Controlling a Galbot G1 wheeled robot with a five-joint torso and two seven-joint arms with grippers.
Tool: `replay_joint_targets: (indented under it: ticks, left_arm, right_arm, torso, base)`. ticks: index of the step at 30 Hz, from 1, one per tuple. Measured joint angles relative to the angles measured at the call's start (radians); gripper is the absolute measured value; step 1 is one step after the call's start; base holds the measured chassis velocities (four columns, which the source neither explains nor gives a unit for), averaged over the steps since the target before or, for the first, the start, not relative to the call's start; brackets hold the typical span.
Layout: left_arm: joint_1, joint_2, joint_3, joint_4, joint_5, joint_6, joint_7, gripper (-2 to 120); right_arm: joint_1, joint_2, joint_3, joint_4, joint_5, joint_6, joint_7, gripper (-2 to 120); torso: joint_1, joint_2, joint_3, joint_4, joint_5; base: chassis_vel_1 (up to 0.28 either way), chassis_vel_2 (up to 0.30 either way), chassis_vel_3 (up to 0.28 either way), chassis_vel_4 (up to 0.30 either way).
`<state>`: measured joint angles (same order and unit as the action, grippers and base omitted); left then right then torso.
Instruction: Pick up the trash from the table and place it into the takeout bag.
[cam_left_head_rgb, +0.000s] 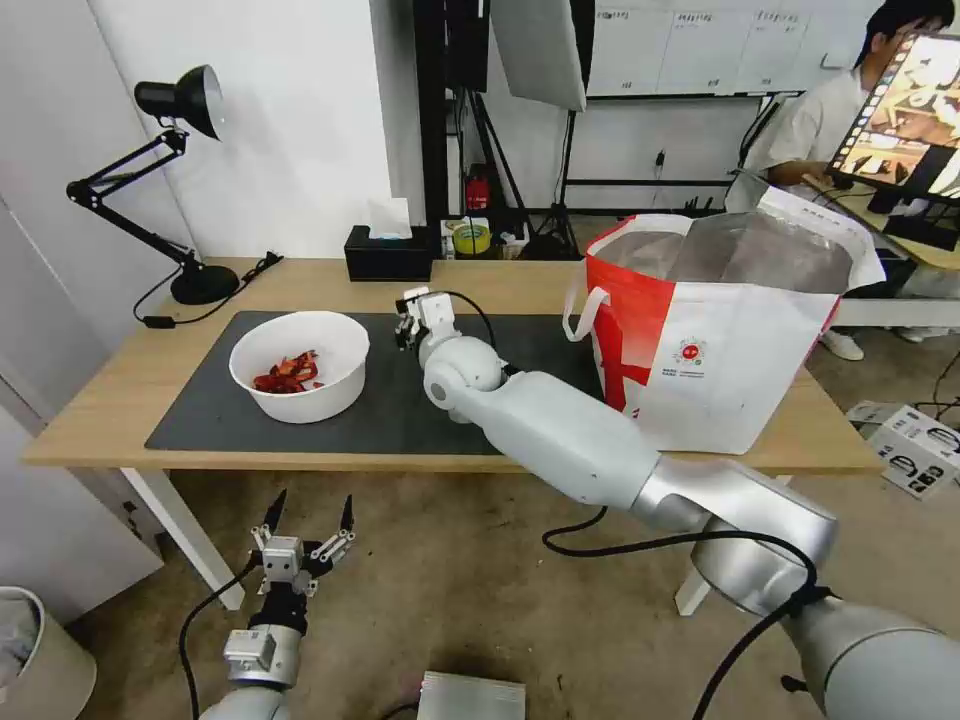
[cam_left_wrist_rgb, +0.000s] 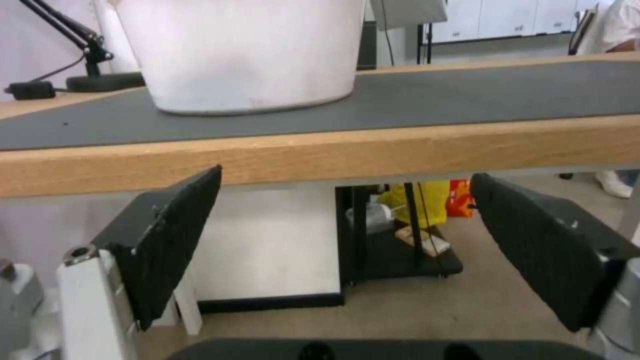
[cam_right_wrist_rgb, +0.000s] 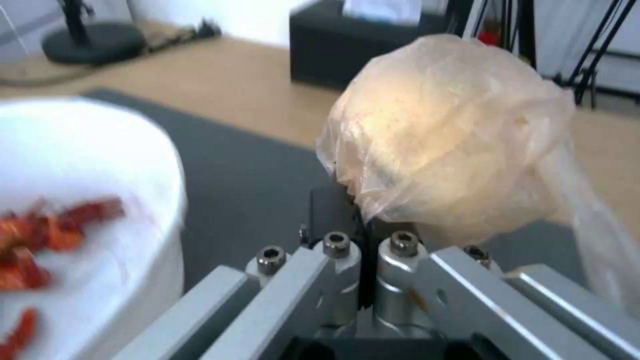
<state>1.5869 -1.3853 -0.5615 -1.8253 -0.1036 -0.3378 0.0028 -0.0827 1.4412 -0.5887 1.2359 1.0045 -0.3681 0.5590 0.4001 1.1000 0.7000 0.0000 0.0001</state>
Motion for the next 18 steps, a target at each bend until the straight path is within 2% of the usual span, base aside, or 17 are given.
replay_joint_targets:
  ticks: [8, 11, 18]
  left_arm:
    - [0.002, 0.000, 0.000, -0.007, 0.001, 0.003, 0.000, 100]
    - [0.006, 0.001, -0.002, -0.012, 0.001, 0.004, 0.000, 100]
    - [0.013, -0.001, -0.006, -0.018, 0.002, 0.004, 0.000, 100]
  right_arm:
    - [0.023, -0.047, 0.059, 0.151, 0.001, -0.027, 0.049, 0]
    - [0.050, -0.072, 0.120, 0.240, 0.007, -0.068, 0.094, 0]
    - [0.120, -0.125, 0.219, 0.339, 0.036, -0.137, 0.169, 0]
  torso:
    - [0.000, 0.000, 0.000, 0.0000, 0.0000]
    - [0.000, 0.000, 0.000, 0.0000, 0.0001]
    - [0.000, 0.000, 0.000, 0.0000, 0.0000]
  base:
    - [0.000, 0.000, 0.000, 0.000]
    - [0.000, 0.000, 0.000, 0.000]
    - [0.000, 0.000, 0.000, 0.000]
